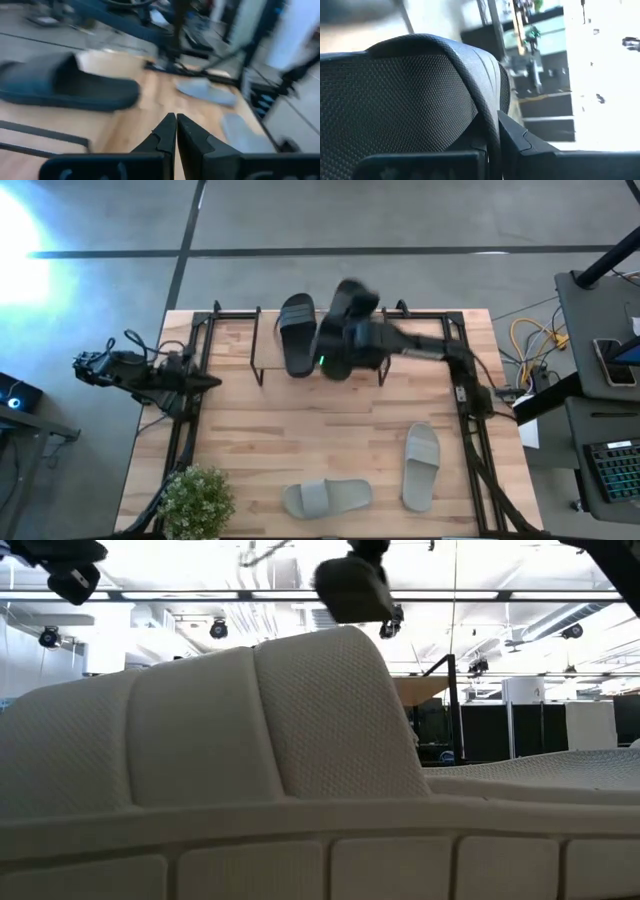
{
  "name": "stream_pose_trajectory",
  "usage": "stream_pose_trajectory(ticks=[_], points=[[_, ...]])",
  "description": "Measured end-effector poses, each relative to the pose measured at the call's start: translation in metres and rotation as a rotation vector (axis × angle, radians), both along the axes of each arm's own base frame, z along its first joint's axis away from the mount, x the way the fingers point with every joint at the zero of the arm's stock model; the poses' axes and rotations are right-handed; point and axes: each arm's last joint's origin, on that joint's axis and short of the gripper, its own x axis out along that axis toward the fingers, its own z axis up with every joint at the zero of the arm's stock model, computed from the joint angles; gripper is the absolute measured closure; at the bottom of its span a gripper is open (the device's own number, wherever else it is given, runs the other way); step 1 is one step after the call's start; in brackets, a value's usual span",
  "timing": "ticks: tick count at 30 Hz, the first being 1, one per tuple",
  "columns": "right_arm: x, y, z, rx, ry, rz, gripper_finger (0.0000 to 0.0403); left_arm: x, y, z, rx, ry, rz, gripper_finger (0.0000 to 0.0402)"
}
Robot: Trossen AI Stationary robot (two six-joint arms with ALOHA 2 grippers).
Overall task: Pick and place slides into the shelf
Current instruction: Put the black slide on the shelf
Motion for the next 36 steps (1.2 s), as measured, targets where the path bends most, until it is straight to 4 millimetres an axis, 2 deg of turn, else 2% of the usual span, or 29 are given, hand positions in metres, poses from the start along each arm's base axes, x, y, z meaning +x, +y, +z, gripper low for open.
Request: stream_pose_trajectory(ticks=[2, 4, 7, 11, 13, 17, 22, 26, 31, 36], points=[[-0.012, -0.02, 0.009, 0.028, 0.054, -0.013, 0.0393, 0.002, 0.001, 0.004, 0.007, -0.036, 0.065, 0.0402], [-0.023, -0.038, 0.014, 0.133, 0.079, 0.001, 0.0393, 0.002, 0.003, 0.006, 0.036, -0.057, 0.131, 0.0402], [-0.033, -0.059, 0.019, 0.243, 0.047, 0.055, 0.0392, 0.001, 0.006, 0.007, 0.057, -0.069, 0.219, 0.0402], [-0.035, -0.076, 0.026, 0.213, -0.06, 0.155, 0.0392, 0.0, 0.007, 0.007, 0.059, -0.077, 0.266, 0.0402], [-0.036, -0.083, 0.021, 0.182, -0.047, 0.175, 0.0392, 0.0, 0.007, 0.007, 0.058, -0.078, 0.269, 0.0402], [-0.044, -0.098, -0.003, 0.235, 0.006, 0.187, 0.0392, 0.0, 0.008, 0.007, 0.037, -0.083, 0.29, 0.0402], [-0.055, -0.105, -0.022, 0.227, -0.004, 0.209, 0.0392, 0.0, 0.008, 0.007, 0.014, -0.089, 0.305, 0.0402], [-0.047, -0.104, -0.029, 0.159, -0.088, 0.285, 0.0392, 0.0, 0.008, 0.007, 0.008, -0.093, 0.331, 0.0402], [-0.044, -0.105, -0.042, 0.206, -0.106, 0.312, 0.0392, 0.0, 0.009, 0.007, -0.004, -0.099, 0.35, 0.0402], [-0.032, -0.107, -0.056, 0.243, -0.109, 0.336, 0.0392, 0.0, 0.01, 0.008, -0.001, -0.104, 0.377, 0.0402]])
